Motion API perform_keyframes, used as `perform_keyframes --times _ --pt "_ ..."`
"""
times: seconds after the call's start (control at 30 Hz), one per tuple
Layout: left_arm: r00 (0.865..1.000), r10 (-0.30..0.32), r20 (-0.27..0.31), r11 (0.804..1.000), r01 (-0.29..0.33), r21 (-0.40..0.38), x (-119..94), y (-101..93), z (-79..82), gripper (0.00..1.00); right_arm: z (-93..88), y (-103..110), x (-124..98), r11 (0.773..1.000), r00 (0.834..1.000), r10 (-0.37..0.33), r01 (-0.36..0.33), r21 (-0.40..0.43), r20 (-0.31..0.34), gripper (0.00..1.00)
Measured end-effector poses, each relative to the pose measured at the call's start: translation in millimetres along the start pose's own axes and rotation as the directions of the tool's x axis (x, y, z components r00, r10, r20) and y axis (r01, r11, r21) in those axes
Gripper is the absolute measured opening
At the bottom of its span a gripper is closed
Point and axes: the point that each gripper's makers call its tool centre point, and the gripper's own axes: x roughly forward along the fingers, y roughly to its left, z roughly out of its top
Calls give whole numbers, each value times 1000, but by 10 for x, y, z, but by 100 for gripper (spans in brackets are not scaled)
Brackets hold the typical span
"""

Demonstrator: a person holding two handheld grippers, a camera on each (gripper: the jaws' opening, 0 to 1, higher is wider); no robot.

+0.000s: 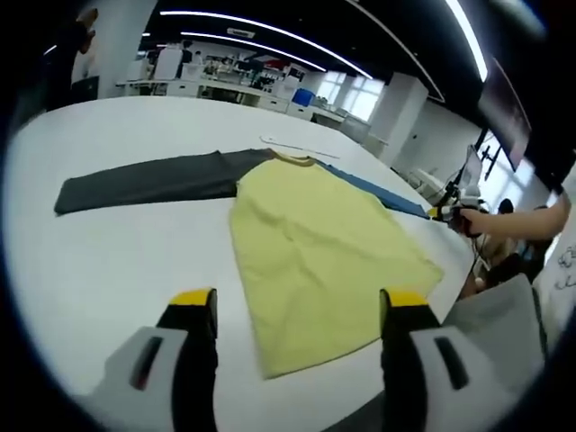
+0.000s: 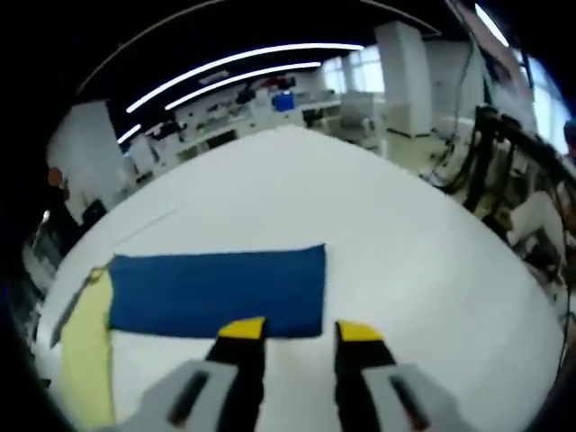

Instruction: Fold the garment on the visible template until the final outline fits inside the template.

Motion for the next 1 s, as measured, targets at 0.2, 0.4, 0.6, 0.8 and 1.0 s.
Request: perform_keyframes --times 0.2,0.4,0.6,0.8,1.0 --pt "1000 7 16 1000 -7 -14 -27 6 18 69 30 38 58 1000 1000 -10 10 -15 -7 24" --pt "1000 11 21 1000 -10 -24 -33 29 20 69 14 5 91 994 999 -28 24 -107 -36 13" --pt "1000 9 30 1000 -8 -26 -39 31 43 68 -6 -3 72 999 998 2 -4 -35 -62 0" --pt "999 5 34 1000 -4 -22 -38 27 56 68 52 32 -14 999 999 11 -13 -52 -45 0" --pt "999 -5 47 1000 5 -17 -40 -6 86 68 212 103 -82 997 999 40 -40 -64 -10 0"
